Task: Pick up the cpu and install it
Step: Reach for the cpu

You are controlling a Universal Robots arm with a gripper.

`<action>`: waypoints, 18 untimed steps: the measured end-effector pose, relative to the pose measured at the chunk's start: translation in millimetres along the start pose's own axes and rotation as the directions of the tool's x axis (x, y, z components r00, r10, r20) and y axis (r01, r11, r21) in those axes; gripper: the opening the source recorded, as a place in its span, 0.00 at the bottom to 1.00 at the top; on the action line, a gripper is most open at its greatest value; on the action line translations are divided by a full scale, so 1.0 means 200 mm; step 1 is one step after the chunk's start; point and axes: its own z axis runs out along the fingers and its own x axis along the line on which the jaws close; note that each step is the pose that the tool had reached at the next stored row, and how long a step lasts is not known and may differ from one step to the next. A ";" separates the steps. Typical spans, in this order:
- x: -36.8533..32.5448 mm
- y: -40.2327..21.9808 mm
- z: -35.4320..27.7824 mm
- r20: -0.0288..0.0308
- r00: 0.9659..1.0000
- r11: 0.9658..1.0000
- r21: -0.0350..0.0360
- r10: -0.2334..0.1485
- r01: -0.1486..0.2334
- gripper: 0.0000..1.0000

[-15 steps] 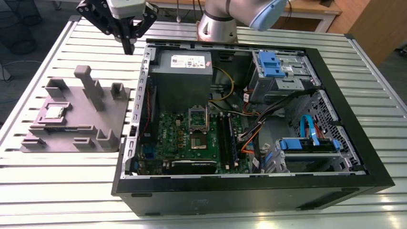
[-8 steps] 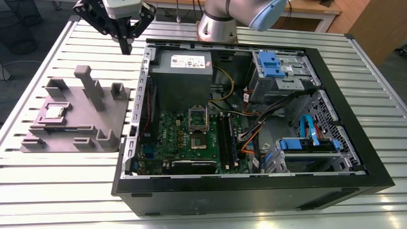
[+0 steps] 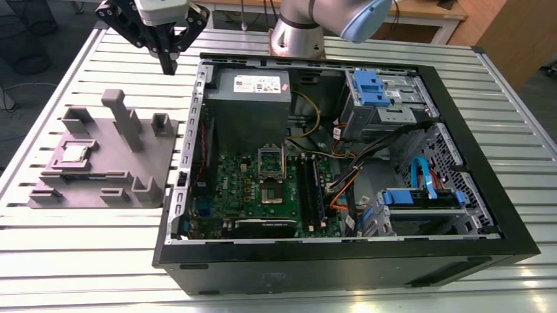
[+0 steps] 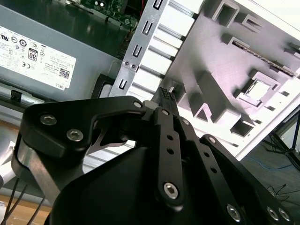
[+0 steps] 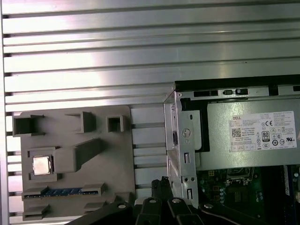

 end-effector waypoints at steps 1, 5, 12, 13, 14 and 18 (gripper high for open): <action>0.003 0.000 0.000 0.000 1.000 1.000 0.000 0.000 0.000 0.10; 0.014 -0.001 0.001 0.000 1.000 1.000 0.000 0.000 0.000 0.10; 0.038 -0.003 0.003 -0.001 1.000 1.000 0.000 0.000 0.000 0.10; 0.042 -0.003 0.003 -0.001 1.000 1.000 0.000 0.000 0.000 0.10; 0.046 -0.004 0.003 -0.001 1.000 1.000 0.000 0.000 0.000 0.10; 0.061 -0.005 0.004 -0.001 1.000 1.000 0.000 0.000 0.000 0.10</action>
